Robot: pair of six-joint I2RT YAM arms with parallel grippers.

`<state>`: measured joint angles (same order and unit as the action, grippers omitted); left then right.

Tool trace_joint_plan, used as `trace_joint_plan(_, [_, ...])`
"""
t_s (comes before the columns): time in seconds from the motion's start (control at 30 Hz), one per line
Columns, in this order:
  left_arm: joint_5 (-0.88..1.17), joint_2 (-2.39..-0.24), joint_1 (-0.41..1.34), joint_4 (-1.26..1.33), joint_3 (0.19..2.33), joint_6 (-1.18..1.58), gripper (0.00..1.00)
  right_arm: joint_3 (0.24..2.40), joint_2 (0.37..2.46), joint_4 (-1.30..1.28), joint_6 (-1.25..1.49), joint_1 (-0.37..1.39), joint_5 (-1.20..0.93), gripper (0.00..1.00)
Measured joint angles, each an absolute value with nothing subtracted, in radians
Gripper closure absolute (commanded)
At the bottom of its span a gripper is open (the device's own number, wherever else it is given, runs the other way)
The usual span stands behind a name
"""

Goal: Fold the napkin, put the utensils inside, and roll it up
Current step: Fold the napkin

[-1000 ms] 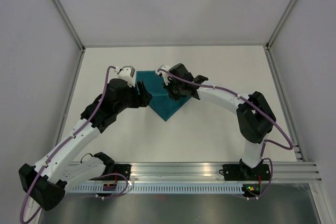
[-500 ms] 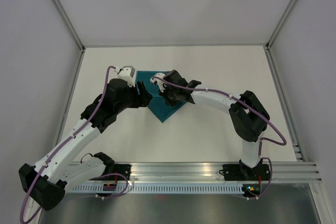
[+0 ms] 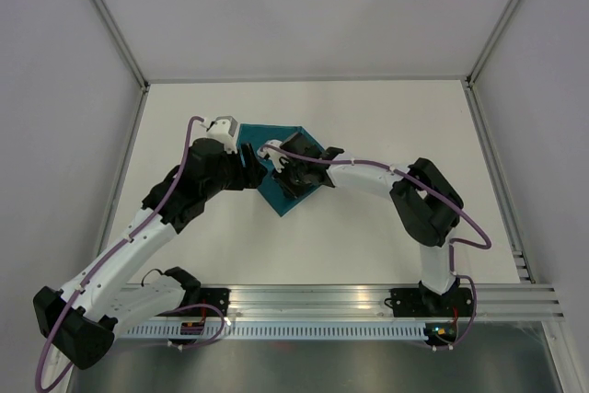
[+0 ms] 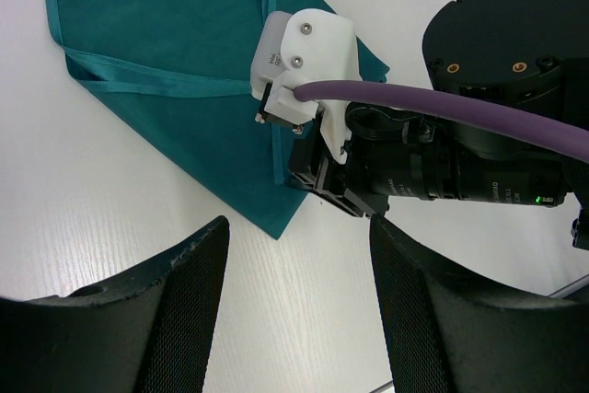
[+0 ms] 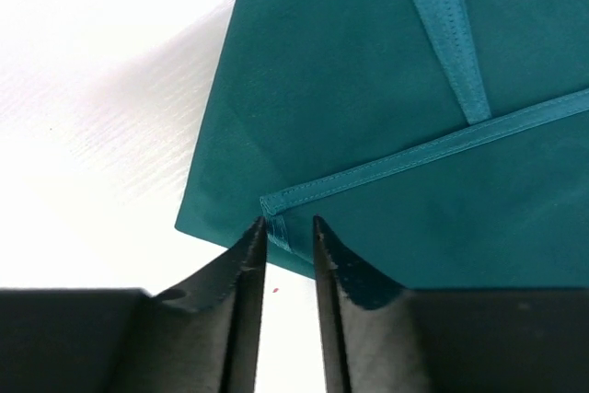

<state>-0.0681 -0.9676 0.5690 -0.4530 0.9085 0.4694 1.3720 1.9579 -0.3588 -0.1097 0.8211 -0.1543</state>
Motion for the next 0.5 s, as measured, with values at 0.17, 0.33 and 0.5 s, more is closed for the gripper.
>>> trace_joint_plan(0.17, [-0.068, -0.968, 0.569, -0.448, 0.903, 0.470, 0.33, 1.372, 1.963, -0.360, -0.109, 0.823, -0.173, 0.57])
trace_joint_plan(0.33, [-0.068, -0.968, 0.569, -0.447, 0.902, 0.469, 0.32, 1.374, 1.964, -0.376, -0.109, 0.823, -0.202, 0.53])
trace_joint_plan(0.5, [-0.068, -0.968, 0.569, -0.447, 0.902, 0.469, 0.32, 1.388, 1.978, -0.405, -0.108, 0.823, -0.245, 0.53])
